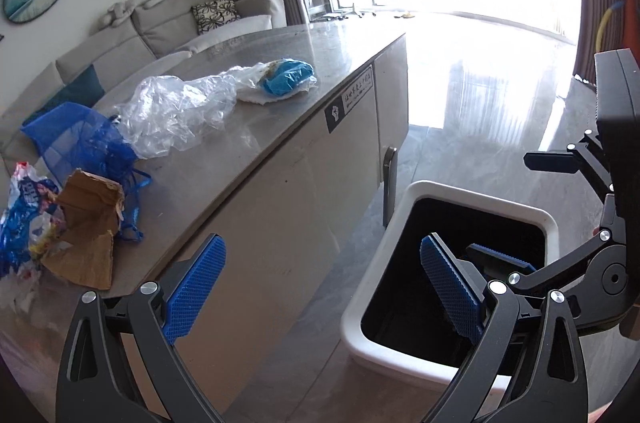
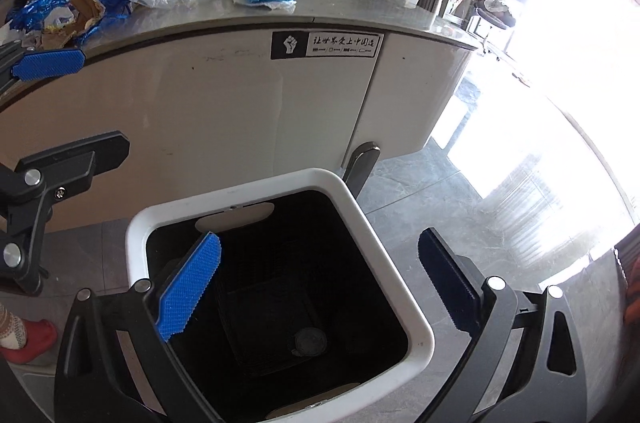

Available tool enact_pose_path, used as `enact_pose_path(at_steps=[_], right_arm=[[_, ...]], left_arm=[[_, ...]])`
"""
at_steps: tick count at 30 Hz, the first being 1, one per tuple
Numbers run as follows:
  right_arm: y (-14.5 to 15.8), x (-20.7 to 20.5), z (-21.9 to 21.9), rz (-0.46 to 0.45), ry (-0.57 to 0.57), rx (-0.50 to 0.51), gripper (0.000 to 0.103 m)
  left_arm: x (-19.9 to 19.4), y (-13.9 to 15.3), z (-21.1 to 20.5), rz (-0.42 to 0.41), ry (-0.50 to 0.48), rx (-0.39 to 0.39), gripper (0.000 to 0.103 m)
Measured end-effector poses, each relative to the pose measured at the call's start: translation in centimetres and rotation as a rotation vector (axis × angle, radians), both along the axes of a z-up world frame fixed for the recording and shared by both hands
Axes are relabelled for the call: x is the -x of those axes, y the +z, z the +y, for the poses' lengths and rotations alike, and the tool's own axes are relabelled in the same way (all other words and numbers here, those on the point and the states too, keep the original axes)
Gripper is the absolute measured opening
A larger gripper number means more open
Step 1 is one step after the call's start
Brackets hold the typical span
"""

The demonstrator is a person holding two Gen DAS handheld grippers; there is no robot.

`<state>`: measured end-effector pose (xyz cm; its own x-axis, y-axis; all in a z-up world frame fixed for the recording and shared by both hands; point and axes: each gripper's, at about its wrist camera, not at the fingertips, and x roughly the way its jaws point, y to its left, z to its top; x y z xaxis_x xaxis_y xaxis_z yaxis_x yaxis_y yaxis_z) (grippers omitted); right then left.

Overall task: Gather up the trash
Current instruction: 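Return both tools to the table toward the snack bag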

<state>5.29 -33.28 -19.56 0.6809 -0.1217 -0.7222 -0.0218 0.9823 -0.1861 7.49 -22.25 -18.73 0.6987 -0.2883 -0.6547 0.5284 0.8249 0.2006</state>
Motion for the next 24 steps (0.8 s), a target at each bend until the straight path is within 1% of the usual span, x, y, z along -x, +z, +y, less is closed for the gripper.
enact_pose_path(at_steps=[3, 7, 10, 13, 17, 21, 24], right_arm=[[3.1, 0.7, 0.8, -0.075, -0.006, 0.007, 0.098], [7.5, 1.4, 2.6, -0.196, -0.006, -0.01, 0.098], [10.4, 2.0, 4.9, -0.284, 0.018, -0.007, 0.098], [12.4, 2.1, 7.4, -0.354, 0.062, -0.004, 0.098], [14.2, 1.5, 11.3, -0.401, 0.126, -0.006, 0.098], [14.9, -0.2, 14.3, -0.418, 0.171, -0.004, 0.098], [15.0, -1.4, 16.1, -0.418, 0.186, -0.015, 0.098]], left_arm=[[0.1, 1.7, 1.7, -0.017, 0.023, 0.031, 0.098], [0.3, 4.9, 4.7, -0.073, 0.061, 0.075, 0.098], [0.3, 7.1, 7.0, -0.108, 0.084, 0.102, 0.098], [0.2, 9.0, 9.4, -0.141, 0.117, 0.124, 0.098], [0.2, 10.9, 12.8, -0.186, 0.161, 0.14, 0.099], [-0.7, 12.0, 16.4, -0.224, 0.206, 0.12, 0.099], [-1.7, 12.0, 18.7, -0.235, 0.229, 0.099, 0.099]])
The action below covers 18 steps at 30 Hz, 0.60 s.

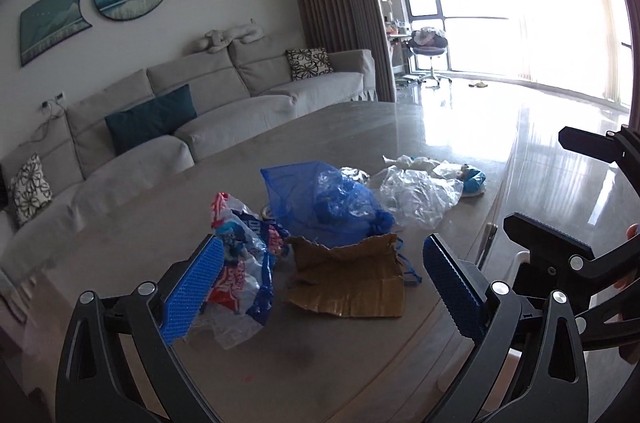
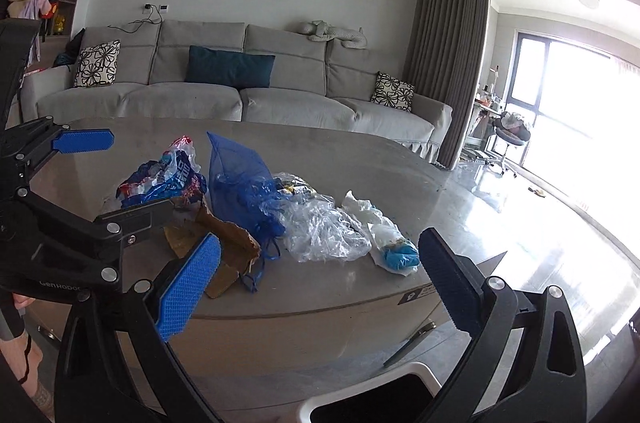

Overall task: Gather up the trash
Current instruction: 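Return both tools to the table toward the snack bag, then grasp the red-white-blue snack bag with the left gripper and lift it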

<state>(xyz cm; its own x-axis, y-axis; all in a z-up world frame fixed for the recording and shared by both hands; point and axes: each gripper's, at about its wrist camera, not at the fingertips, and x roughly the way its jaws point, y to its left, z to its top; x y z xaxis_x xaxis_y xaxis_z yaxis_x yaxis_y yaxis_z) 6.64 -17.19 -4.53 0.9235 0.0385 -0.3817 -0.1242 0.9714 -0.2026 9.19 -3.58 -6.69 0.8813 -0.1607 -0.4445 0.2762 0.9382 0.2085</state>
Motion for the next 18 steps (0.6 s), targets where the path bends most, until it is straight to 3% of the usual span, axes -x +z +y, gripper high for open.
enact_pose_path(at_steps=[6, 11, 15, 18], right_arm=[[-0.2, -3.1, 3.2, 0.028, 0.027, 0.015, 0.098], [-0.7, -5.6, 5.1, 0.049, 0.046, 0.04, 0.098], [-1.2, -7.1, 6.2, 0.063, 0.062, 0.041, 0.098], [-1.6, -8.0, 6.5, 0.076, 0.065, 0.037, 0.098]], left_arm=[[-2.7, -0.8, 2.8, 0.02, 0.047, -0.03, 0.099], [-5.5, -1.1, 5.2, 0.055, 0.095, -0.006, 0.099], [-7.6, -1.9, 5.6, 0.061, 0.122, -0.054, 0.099], [-9.4, -3.1, 6.1, 0.115, 0.154, -0.047, 0.099]])
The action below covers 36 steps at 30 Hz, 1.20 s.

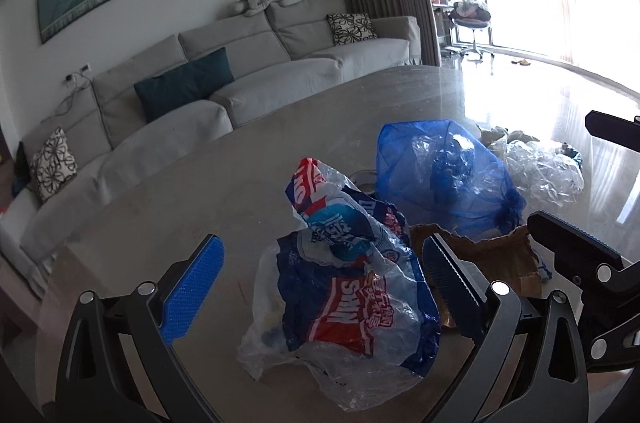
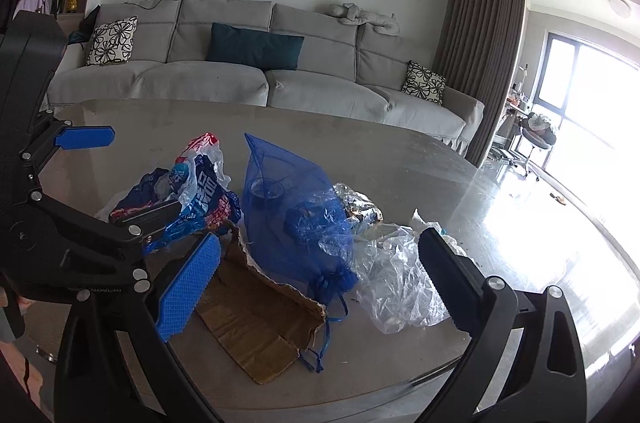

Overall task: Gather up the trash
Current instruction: 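Grasp the red-white-blue snack bag with the left gripper and lift it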

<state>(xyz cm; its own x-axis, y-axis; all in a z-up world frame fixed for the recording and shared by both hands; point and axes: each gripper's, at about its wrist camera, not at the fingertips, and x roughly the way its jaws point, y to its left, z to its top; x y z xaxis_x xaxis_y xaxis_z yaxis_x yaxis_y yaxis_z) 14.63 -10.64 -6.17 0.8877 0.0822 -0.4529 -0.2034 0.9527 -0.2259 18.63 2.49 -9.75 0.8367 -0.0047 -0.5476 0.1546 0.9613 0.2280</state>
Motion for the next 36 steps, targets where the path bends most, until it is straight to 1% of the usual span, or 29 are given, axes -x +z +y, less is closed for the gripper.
enact_pose_path(at_steps=[2, 3, 7, 9, 12, 13, 14, 15, 16, 17, 18, 19, 20, 22, 23, 26, 30, 32, 36], right_arm=[[-0.4, -0.5, 0.2, 0.011, 0.002, 0.001, 0.098], [-0.6, -0.7, 0.2, 0.017, 0.003, 0.003, 0.098], [-0.8, -1.2, 0.4, 0.023, 0.011, 0.009, 0.098], [-0.9, -1.3, 0.5, 0.024, 0.013, 0.005, 0.098], [-0.9, -1.3, 0.5, 0.026, 0.016, 0.003, 0.098], [-0.9, -1.3, 0.5, 0.024, 0.015, 0.006, 0.098], [-0.9, -1.2, 0.5, 0.025, 0.015, 0.007, 0.098], [-1.0, -1.2, 0.6, 0.024, 0.014, 0.007, 0.098], [-0.9, -1.1, 0.5, 0.022, 0.012, 0.009, 0.098], [-0.8, -1.0, 0.4, 0.021, 0.012, 0.009, 0.098], [-0.7, -0.9, 0.3, 0.019, 0.01, 0.008, 0.098], [-0.6, -0.9, 0.2, 0.017, 0.006, 0.008, 0.098], [-0.5, -0.9, 0.1, 0.017, 0.002, 0.009, 0.098], [-0.4, -0.7, -0.1, 0.014, -0.002, 0.007, 0.098], [-0.3, -0.6, -0.3, 0.013, -0.003, 0.005, 0.098], [-0.2, -0.3, -0.6, 0.019, -0.007, -0.007, 0.098], [-0.7, -0.1, -0.5, 0.023, -0.01, -0.005, 0.098], [-1.1, -0.1, -0.3, 0.03, -0.009, -0.009, 0.098], [-2.0, -0.2, 0.1, 0.045, -0.002, -0.019, 0.098]], left_arm=[[-1.1, -1.3, 0.3, 0.053, 0.02, 0.012, 0.099], [-1.6, -2.0, 0.3, 0.075, 0.025, 0.003, 0.099], [-2.9, -4.1, 0.3, 0.13, 0.067, -0.073, 0.099], [-3.2, -4.5, 0.7, 0.147, 0.071, -0.069, 0.099], [-3.4, -4.2, 1.0, 0.148, 0.068, -0.045, 0.098], [-3.4, -4.1, 1.1, 0.151, 0.067, -0.034, 0.095], [-3.4, -4.2, 1.2, 0.16, 0.064, -0.022, 0.082], [-3.6, -4.5, 1.2, 0.188, 0.055, -0.015, 0.073], [-3.7, -4.8, 1.2, 0.208, 0.062, -0.023, 0.057], [-3.8, -5.0, 1.3, 0.217, 0.064, -0.021, 0.046], [-3.8, -4.9, 1.4, 0.213, 0.063, -0.015, 0.039], [-3.5, -4.5, 1.6, 0.199, 0.067, -0.007, 0.015], [-3.3, -3.9, 1.8, 0.189, 0.072, 0.015, 0.011], [-2.6, -2.1, 2.4, 0.158, 0.078, 0.071, 0.008], [-2.1, -1.2, 2.5, 0.137, 0.075, 0.08, 0.008], [-0.3, 0.8, 1.9, 0.038, 0.075, 0.023, 0.008], [1.9, 2.3, 1.4, 0.004, 0.03, 0.041, 0.008], [2.4, 3.1, 1.2, -0.005, 0.004, 0.059, 0.008], [3.5, 3.7, 0.6, -0.029, -0.034, 0.058, 0.008]])
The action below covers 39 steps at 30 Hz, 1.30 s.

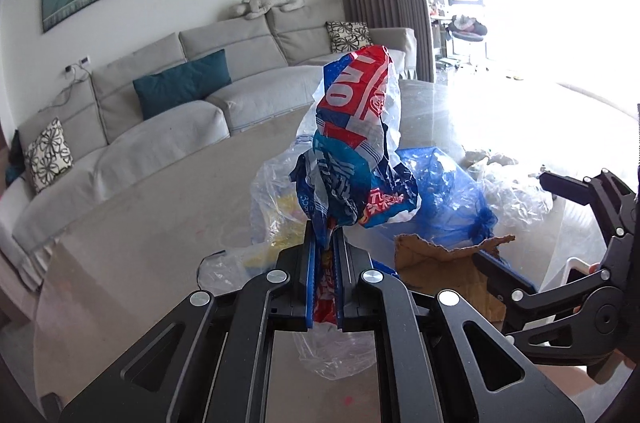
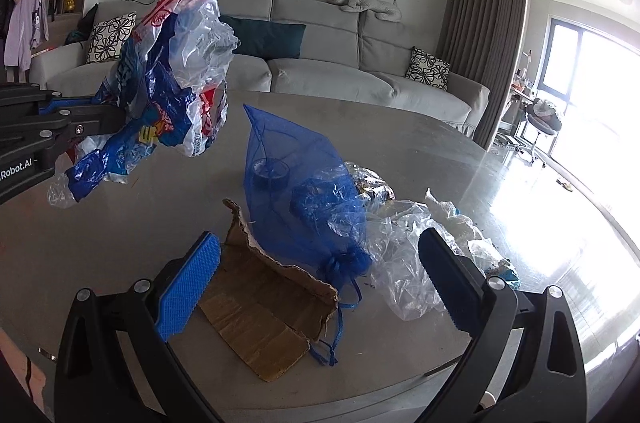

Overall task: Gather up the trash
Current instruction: 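Grasp the red-white-blue snack bag with the left gripper and lift it, then grasp the torn cardboard with the right gripper and lift it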

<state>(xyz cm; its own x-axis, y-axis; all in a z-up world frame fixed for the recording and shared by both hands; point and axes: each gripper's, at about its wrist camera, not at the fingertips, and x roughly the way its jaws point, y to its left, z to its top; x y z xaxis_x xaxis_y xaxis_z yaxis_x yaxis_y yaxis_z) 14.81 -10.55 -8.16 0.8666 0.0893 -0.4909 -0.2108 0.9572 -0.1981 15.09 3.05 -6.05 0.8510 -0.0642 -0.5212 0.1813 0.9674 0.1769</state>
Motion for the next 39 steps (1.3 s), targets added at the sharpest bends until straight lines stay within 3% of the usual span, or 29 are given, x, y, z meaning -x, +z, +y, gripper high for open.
enact_pose_path(at_steps=[6, 15, 28, 39], right_arm=[[-0.6, 0.2, 0.8, 0.012, 0.016, -0.003, 0.098], [-1.1, -0.5, 2.2, 0.023, 0.051, 0.003, 0.098], [-4.3, -1.3, 3.3, 0.088, 0.062, -0.011, 0.098], [-6.4, 0.6, 6.2, 0.072, 0.106, 0.123, 0.096]], left_arm=[[0.9, 0.7, 0.3, -0.027, -0.007, 0.014, 0.008], [-0.8, 0.4, 1.7, 0.022, 0.04, 0.035, 0.008], [-1.9, -0.2, 1.9, 0.043, 0.07, 0.023, 0.009], [-2.0, -0.5, 1.5, 0.057, 0.066, 0.014, 0.009]])
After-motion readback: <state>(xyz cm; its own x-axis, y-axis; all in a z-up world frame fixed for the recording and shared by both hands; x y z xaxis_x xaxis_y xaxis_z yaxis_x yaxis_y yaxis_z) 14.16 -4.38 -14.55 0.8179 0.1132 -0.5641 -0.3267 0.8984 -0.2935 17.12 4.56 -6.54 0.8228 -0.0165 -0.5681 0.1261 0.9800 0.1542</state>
